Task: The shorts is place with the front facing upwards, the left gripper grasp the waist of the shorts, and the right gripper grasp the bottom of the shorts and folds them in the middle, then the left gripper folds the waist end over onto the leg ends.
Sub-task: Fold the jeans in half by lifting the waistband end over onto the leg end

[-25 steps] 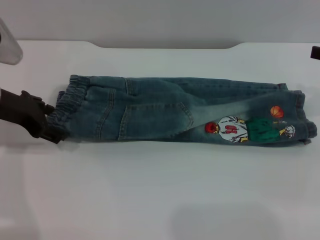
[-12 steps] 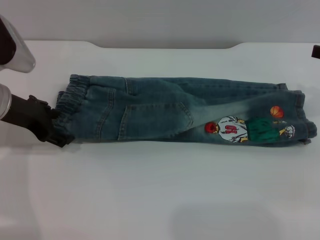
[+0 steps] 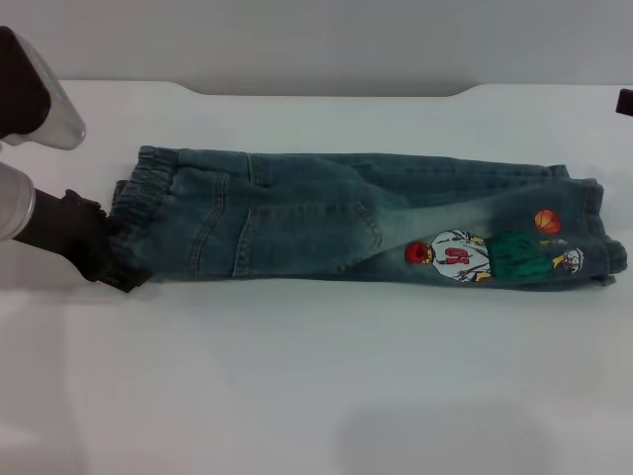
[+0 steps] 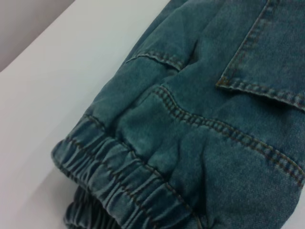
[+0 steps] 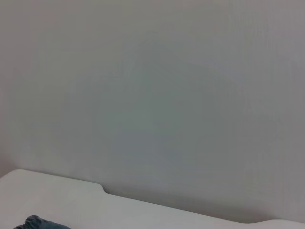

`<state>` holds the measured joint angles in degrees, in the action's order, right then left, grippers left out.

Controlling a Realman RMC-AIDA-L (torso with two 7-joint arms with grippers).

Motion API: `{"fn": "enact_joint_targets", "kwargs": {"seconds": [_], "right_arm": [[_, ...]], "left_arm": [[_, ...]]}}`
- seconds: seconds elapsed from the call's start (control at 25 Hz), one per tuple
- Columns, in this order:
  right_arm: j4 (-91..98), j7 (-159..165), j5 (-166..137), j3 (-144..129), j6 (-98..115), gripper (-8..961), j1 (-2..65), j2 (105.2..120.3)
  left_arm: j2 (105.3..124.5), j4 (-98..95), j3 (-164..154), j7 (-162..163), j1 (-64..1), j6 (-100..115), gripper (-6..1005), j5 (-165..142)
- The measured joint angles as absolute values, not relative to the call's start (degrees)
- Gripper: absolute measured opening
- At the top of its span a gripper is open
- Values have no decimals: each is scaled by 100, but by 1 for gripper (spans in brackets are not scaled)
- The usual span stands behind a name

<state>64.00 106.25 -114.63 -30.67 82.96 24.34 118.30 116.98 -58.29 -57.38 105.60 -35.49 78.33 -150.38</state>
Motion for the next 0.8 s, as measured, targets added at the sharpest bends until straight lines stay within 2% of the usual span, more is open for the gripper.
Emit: {"fn": "enact_joint_targets", "kwargs": {"seconds": [0.52,0.8], "right_arm": [[6418,10643,-11465,-3042,8269,449,2432,11829],[6418,10643,-11418,-2952,8296,449,2420,11829]], "left_arm": [[11733,-5818,-5739,10586,-3602,7654,827,-15112],[11740,-5821,-5739,10628,-3557,7501,662,-15251]]}}
